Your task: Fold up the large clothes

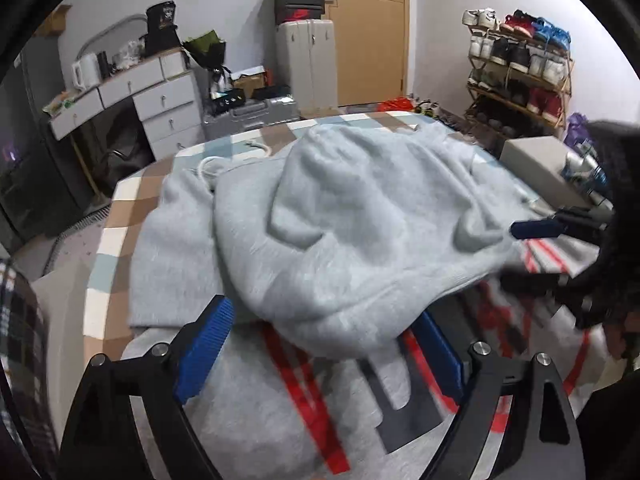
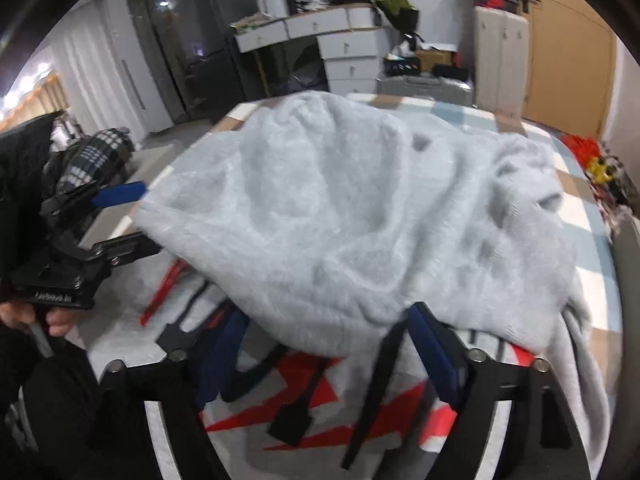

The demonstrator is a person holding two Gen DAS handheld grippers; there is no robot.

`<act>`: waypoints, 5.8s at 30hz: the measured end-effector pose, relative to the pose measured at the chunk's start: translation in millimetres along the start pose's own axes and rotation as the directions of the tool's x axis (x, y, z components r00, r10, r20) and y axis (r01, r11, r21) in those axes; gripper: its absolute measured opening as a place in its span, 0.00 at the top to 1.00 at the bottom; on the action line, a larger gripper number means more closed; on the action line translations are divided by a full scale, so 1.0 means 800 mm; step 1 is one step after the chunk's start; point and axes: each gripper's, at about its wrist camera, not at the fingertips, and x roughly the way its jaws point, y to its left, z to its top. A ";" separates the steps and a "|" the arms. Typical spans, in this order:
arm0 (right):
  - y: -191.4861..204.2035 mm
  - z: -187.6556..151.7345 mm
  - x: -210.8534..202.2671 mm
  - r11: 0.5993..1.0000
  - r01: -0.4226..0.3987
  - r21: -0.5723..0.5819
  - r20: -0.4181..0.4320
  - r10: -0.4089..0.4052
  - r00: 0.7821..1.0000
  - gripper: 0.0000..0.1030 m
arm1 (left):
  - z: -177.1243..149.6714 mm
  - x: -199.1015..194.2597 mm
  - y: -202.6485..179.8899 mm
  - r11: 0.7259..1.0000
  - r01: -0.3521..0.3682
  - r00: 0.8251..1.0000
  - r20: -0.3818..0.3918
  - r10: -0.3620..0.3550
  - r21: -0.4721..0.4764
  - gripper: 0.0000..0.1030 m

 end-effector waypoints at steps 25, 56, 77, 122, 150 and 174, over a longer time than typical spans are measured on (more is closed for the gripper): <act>-0.018 0.186 0.093 0.998 0.064 -0.030 -0.111 -0.067 0.992 0.13 | -0.034 0.016 0.112 0.799 0.208 0.978 0.104 -0.182 -0.565 0.16; 0.082 0.008 0.017 0.950 0.021 -0.312 0.077 0.004 0.997 0.93 | -0.021 -0.022 0.086 0.870 0.197 0.971 0.210 -0.111 -0.453 0.16; -0.023 -0.042 -0.027 0.927 -0.295 0.231 0.141 0.268 0.953 0.27 | 0.109 0.064 0.000 0.942 0.213 0.958 -0.135 -0.254 -0.261 0.16; -0.092 -0.002 -0.020 0.878 -0.014 0.479 0.139 -0.060 0.988 0.88 | 0.007 -0.004 0.044 0.849 0.302 0.953 0.152 -0.261 -0.434 0.84; -0.019 0.028 -0.003 0.968 -0.132 0.214 0.003 0.134 0.991 0.36 | 0.033 0.036 0.074 0.848 0.330 0.932 0.001 -0.362 -0.414 0.38; -0.327 0.193 0.147 0.887 0.105 0.449 -0.312 0.046 0.949 0.00 | 0.157 0.260 0.257 0.844 -0.066 0.900 -0.397 -0.180 -0.532 0.18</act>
